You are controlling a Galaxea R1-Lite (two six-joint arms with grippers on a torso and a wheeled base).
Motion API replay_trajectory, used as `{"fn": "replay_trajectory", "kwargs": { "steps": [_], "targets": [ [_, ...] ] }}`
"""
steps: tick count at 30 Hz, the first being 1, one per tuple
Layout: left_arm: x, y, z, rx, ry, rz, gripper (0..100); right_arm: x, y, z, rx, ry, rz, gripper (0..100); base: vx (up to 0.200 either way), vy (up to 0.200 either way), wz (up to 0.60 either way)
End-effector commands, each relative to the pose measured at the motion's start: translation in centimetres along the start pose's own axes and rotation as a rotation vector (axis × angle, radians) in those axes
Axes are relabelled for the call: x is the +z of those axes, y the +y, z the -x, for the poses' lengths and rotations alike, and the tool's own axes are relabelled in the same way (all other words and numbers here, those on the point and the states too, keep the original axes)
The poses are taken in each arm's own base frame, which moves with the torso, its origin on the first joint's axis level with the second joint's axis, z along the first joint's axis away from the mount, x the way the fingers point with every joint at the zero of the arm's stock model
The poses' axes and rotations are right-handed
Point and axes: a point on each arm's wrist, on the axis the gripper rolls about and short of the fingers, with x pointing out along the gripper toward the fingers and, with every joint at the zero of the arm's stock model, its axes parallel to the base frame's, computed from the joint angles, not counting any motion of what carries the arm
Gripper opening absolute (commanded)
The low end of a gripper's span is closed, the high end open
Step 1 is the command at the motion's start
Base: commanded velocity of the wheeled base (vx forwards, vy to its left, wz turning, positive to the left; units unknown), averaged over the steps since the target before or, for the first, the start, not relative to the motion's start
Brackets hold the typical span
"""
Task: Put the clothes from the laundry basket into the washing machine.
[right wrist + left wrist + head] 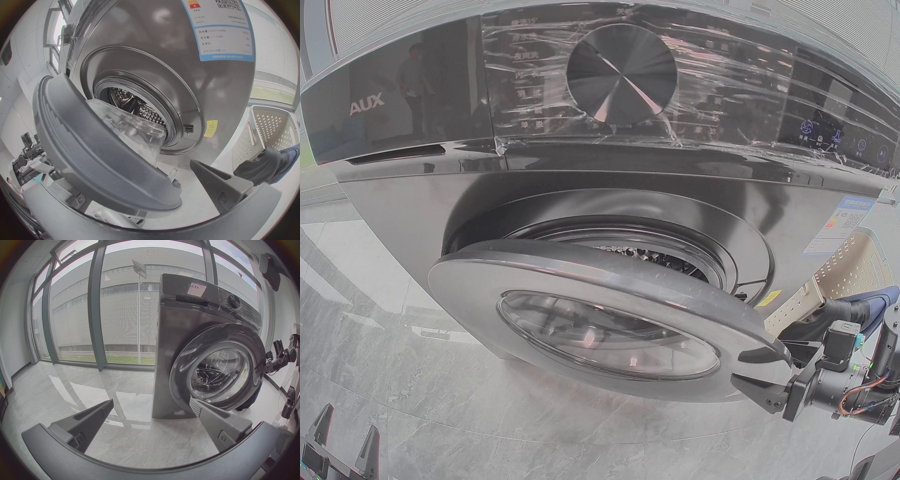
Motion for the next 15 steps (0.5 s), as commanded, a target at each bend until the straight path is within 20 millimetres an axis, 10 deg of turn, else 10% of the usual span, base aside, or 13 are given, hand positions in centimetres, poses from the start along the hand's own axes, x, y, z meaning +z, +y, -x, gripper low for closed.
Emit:
{"fn": "replay_trajectory", "kwargs": {
  "steps": [1, 15],
  "targets": [
    [-0.4, 0.0, 0.0, 0.000, -0.002, 0.001, 100, -0.1, 0.2, -0.3, 0.008, 0.014, 0.022, 100, 0.000, 0.000, 0.00],
    [-0.4, 0.0, 0.0, 0.000, 0.000, -0.002, 100, -2.2, 0.6, 0.3, 0.053, 0.091, 0.047, 100, -0.043, 0.000, 0.00]
  ]
}}
